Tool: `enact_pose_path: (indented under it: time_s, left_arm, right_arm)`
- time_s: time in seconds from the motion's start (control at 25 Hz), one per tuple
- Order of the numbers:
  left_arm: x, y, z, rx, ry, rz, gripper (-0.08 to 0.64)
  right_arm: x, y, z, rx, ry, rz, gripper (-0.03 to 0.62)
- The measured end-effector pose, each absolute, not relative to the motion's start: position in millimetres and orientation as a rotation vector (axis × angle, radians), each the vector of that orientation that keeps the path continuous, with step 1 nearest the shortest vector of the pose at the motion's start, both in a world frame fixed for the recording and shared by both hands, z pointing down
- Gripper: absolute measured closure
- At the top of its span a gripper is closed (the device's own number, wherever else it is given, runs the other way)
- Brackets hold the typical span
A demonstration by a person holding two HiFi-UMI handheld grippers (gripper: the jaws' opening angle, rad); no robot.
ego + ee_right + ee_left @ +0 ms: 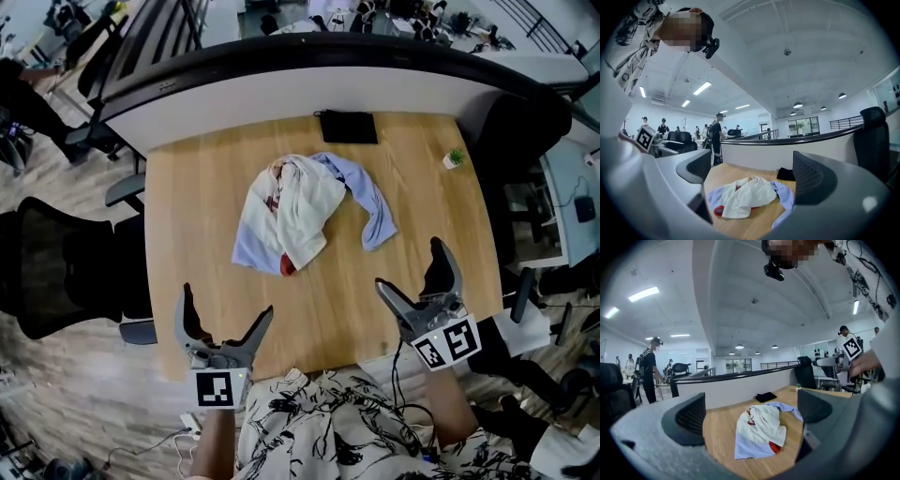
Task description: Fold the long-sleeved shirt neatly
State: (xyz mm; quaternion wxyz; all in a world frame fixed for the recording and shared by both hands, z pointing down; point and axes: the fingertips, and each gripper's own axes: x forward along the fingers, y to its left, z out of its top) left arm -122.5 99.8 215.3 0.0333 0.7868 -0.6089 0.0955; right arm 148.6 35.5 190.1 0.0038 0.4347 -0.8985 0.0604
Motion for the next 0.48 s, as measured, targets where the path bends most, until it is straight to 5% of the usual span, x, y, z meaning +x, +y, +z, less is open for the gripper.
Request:
enact_pose_path:
  time_s: [0.48]
  left_arm:
    - [-42, 49, 340, 2.673, -1.34, 0.73, -0.037]
  right_arm:
    - [123, 4, 298, 1.117, -2.657, 0.216, 0.064]
